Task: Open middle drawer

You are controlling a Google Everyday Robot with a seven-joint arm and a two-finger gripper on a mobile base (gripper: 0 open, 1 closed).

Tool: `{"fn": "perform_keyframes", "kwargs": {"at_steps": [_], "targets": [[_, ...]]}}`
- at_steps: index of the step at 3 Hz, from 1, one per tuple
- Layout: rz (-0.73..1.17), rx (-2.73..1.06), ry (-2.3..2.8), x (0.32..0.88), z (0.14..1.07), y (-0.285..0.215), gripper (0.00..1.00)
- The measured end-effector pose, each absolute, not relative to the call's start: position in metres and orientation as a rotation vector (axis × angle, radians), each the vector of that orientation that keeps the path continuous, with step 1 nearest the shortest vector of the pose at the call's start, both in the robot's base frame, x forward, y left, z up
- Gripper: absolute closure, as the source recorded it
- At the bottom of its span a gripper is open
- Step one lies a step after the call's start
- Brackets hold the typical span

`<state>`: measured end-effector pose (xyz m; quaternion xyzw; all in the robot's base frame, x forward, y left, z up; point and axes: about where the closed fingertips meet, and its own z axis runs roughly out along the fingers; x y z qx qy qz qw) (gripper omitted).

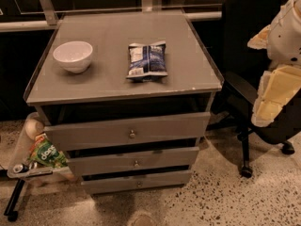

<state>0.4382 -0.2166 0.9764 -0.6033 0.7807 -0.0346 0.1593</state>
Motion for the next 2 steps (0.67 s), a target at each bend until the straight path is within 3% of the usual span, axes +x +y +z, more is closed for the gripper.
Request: {"fn": "perform_keyframes", "kwargs": {"at_steps": [2], "targets": [[-0.135, -1.711, 2.222, 0.4408, 0.9804, -0.2175, 0.0]]}}
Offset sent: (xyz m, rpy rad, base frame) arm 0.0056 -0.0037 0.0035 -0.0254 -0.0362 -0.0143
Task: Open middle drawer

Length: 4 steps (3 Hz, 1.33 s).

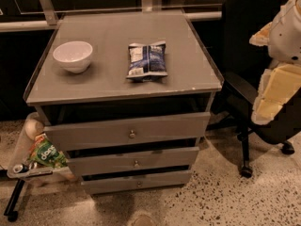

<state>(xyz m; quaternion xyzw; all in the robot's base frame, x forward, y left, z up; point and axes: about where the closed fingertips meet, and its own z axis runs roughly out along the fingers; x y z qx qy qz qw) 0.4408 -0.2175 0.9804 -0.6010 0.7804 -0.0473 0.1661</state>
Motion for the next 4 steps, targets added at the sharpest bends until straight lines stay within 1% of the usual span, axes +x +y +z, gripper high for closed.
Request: {"fn": "perform_keyframes", "kwargs": {"at_steps": [1, 2, 3, 4], "targets": [[-0.139, -1.647, 2.238, 0.44, 0.956, -0.208, 0.0], [-0.064, -1.595, 2.29, 0.449, 0.875, -0.189, 0.0], [0.011, -1.551, 2.333, 0.471, 0.786, -0.171, 0.0], [0.012, -1.551, 2.333, 0.471, 0.786, -0.171, 0.0]]}}
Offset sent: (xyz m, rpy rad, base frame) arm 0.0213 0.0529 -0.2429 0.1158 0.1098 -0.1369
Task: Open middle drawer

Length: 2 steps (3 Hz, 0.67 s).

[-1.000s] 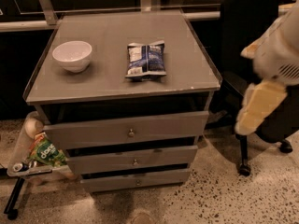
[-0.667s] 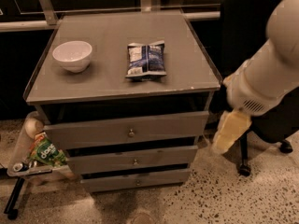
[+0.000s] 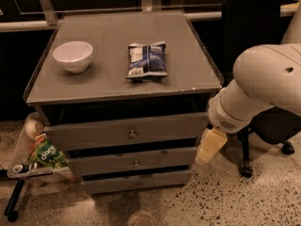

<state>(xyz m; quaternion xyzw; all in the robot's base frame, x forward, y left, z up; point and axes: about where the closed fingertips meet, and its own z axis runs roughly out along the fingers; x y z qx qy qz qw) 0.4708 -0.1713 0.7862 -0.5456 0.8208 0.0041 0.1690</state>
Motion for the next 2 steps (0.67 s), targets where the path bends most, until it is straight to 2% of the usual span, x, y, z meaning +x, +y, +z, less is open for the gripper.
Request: {"fn": "perform_keyframes", "kwargs": {"at_steps": [2], "targets": [[0.213, -1.591, 2.311, 0.458, 0.677, -0.125, 0.0]]}}
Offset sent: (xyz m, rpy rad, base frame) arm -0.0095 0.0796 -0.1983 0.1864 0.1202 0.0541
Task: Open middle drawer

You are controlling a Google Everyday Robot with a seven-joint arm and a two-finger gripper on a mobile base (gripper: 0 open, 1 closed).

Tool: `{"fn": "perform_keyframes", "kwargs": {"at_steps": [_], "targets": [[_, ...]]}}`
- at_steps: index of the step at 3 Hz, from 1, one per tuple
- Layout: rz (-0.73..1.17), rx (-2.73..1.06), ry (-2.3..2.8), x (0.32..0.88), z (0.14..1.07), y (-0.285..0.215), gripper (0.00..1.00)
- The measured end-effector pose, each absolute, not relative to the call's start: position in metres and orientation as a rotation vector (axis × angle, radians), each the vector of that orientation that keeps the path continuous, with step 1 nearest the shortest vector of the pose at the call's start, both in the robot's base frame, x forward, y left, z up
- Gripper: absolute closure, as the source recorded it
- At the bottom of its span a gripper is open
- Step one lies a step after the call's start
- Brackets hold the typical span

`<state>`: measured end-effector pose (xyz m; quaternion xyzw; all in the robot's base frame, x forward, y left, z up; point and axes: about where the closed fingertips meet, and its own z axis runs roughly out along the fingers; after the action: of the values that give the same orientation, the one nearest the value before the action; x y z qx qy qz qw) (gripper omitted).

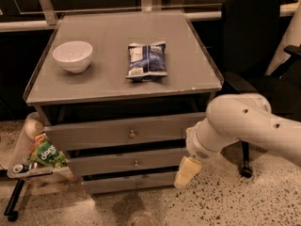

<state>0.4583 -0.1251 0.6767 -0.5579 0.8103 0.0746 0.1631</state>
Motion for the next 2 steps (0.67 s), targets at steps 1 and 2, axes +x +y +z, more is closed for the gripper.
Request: {"fn": "perform_keyframes", "kwargs": {"at_steps": [1, 2], "targets": [[0.265, -1.563, 2.314, 0.468, 0.619, -0.104, 0.0], [0.29, -1.557, 2.317, 0.487, 0.567, -0.085, 0.0]]}}
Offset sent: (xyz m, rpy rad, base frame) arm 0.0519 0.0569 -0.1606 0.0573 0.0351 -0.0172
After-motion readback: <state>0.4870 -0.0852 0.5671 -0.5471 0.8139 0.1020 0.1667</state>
